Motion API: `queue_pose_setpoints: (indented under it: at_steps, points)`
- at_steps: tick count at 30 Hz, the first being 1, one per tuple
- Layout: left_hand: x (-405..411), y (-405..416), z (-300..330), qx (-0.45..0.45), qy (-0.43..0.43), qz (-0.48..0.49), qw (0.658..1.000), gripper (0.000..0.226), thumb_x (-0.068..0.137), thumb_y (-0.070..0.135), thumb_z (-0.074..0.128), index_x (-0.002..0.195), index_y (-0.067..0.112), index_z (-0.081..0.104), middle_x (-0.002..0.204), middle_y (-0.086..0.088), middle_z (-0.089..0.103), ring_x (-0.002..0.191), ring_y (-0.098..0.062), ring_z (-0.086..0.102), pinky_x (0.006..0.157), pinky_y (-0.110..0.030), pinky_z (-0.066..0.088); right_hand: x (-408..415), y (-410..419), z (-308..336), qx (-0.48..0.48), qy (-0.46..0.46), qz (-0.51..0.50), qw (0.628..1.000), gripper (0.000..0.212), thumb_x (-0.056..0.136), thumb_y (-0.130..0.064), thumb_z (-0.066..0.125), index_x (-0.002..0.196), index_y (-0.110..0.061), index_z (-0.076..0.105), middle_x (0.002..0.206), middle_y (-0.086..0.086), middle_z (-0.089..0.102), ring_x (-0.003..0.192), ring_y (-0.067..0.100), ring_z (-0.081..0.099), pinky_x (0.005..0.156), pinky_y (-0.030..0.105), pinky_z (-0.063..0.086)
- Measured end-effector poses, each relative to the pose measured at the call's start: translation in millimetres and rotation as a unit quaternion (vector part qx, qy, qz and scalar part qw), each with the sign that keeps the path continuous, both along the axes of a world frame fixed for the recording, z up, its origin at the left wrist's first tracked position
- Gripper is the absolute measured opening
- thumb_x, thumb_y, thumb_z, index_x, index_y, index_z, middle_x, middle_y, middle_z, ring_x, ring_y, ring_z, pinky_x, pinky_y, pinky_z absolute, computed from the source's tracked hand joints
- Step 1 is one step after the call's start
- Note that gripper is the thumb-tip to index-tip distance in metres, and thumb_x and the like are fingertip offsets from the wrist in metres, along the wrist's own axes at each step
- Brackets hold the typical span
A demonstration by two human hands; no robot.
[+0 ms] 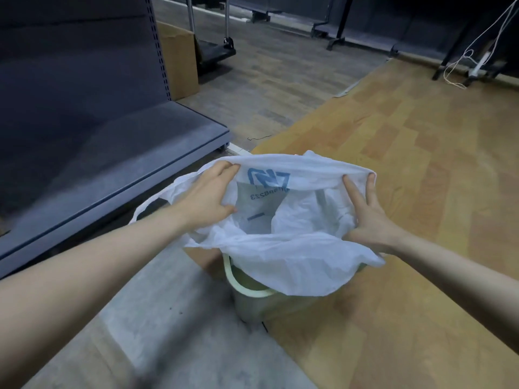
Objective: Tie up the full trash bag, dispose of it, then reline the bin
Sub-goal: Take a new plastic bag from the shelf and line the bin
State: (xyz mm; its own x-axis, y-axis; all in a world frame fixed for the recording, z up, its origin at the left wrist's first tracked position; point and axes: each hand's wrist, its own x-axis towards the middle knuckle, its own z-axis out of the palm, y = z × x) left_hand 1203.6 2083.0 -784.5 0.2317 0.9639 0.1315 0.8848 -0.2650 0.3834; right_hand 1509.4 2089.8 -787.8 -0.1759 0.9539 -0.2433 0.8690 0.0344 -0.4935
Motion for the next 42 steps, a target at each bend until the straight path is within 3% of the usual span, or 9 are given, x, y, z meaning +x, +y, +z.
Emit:
queue_pose_setpoints:
  at_steps: [6, 10, 17, 24, 27, 31, 36, 39, 42]
  points:
    - [5, 10, 1, -0.084, 0.077, 0.030, 0.993, 0.114, 0.064, 0.032, 0.082, 0.150, 0.009, 0.009, 0.149, -0.001, 0.024, 0.135, -0.025, 0.016, 0.110, -0.033, 0.027, -13, 27, 4, -0.060, 0.114, -0.041, 0.991, 0.074, 0.090, -0.015, 0.051, 0.150, -0.037, 0.013, 0.160, 0.000, -0.008, 0.146, 0.023, 0.014, 0.109, 0.032, 0.024]
    - [6, 14, -5, -0.065, 0.078, 0.025, 0.995, 0.092, 0.072, 0.053, 0.071, 0.141, 0.008, 0.031, 0.136, -0.004, 0.043, 0.127, -0.022, 0.023, 0.106, -0.033, 0.032, -33, 41, 3, -0.011, 0.086, -0.070, 0.994, 0.092, 0.067, -0.077, 0.051, 0.147, -0.042, 0.021, 0.160, -0.006, 0.010, 0.146, 0.024, 0.020, 0.117, 0.044, 0.023]
    - [5, 32, -17, -0.077, -0.056, 0.049, 0.994, 0.078, 0.077, 0.028, 0.073, 0.145, 0.021, 0.035, 0.146, 0.000, 0.042, 0.130, -0.023, 0.038, 0.097, -0.026, 0.039, -43, 73, -14, -0.063, 0.194, -0.037, 0.978, 0.077, 0.090, -0.056, 0.046, 0.149, -0.041, -0.002, 0.159, -0.017, 0.003, 0.147, 0.012, 0.010, 0.118, 0.036, 0.014]
    - [4, 39, -20, -0.160, -0.133, 0.096, 0.973, 0.103, 0.067, 0.011, 0.075, 0.149, 0.034, 0.018, 0.142, 0.002, 0.046, 0.073, -0.017, 0.057, 0.048, -0.020, 0.041, -31, 72, -21, -0.239, 0.208, -0.088, 0.944, 0.043, 0.095, -0.057, 0.034, 0.103, -0.025, 0.061, 0.102, -0.003, 0.063, 0.099, 0.018, 0.061, 0.086, 0.022, 0.047]
    - [7, 35, -21, -0.153, -0.162, 0.136, 0.965, 0.075, 0.070, 0.014, 0.074, 0.137, 0.020, 0.041, 0.125, -0.004, 0.056, 0.076, -0.027, 0.059, 0.053, -0.033, 0.048, -25, 60, -41, -0.138, 0.176, -0.025, 0.974, 0.048, 0.087, -0.047, 0.060, 0.125, -0.019, 0.048, 0.124, 0.007, 0.051, 0.130, 0.028, 0.042, 0.105, 0.026, 0.033]
    - [6, 30, -25, -0.103, -0.151, 0.185, 0.966, 0.049, 0.081, 0.033, 0.067, 0.122, 0.013, 0.050, 0.106, -0.008, 0.062, 0.071, -0.027, 0.054, 0.054, -0.032, 0.042, 7, 20, -43, -0.028, 0.162, -0.001, 0.986, 0.042, 0.103, -0.013, 0.030, 0.139, 0.008, 0.035, 0.145, 0.028, 0.036, 0.137, 0.037, 0.031, 0.116, 0.042, 0.017]
    - [2, 10, -26, 0.063, -0.103, 0.082, 0.989, 0.076, 0.079, 0.071, 0.037, 0.127, 0.014, 0.052, 0.125, -0.006, 0.051, 0.116, -0.025, 0.048, 0.094, -0.036, 0.040, 1, 21, -10, 0.067, 0.216, -0.045, 0.973, 0.084, 0.070, -0.089, 0.014, 0.119, -0.038, 0.059, 0.130, -0.003, 0.050, 0.124, 0.000, 0.043, 0.111, 0.031, 0.029]
    - [6, -17, -22, 0.107, -0.113, -0.111, 0.981, 0.079, 0.081, 0.077, 0.031, 0.121, 0.016, 0.062, 0.130, -0.010, 0.052, 0.123, -0.023, 0.044, 0.106, -0.042, 0.032, -1, 0, 3, 0.128, 0.128, 0.172, 0.968, 0.083, 0.068, -0.090, 0.023, 0.131, -0.040, 0.044, 0.142, -0.007, 0.037, 0.131, -0.004, 0.033, 0.106, 0.012, 0.023]
    - [8, -48, -29, 0.093, -0.024, -0.227, 0.969, 0.071, 0.079, 0.079, 0.031, 0.112, 0.026, 0.065, 0.122, -0.002, 0.061, 0.120, -0.013, 0.044, 0.110, -0.051, 0.014, 4, -21, -11, 0.183, -0.039, 0.318, 0.930, 0.073, 0.082, -0.077, 0.030, 0.140, -0.033, 0.043, 0.146, 0.006, 0.042, 0.135, 0.019, 0.039, 0.106, 0.034, 0.035]
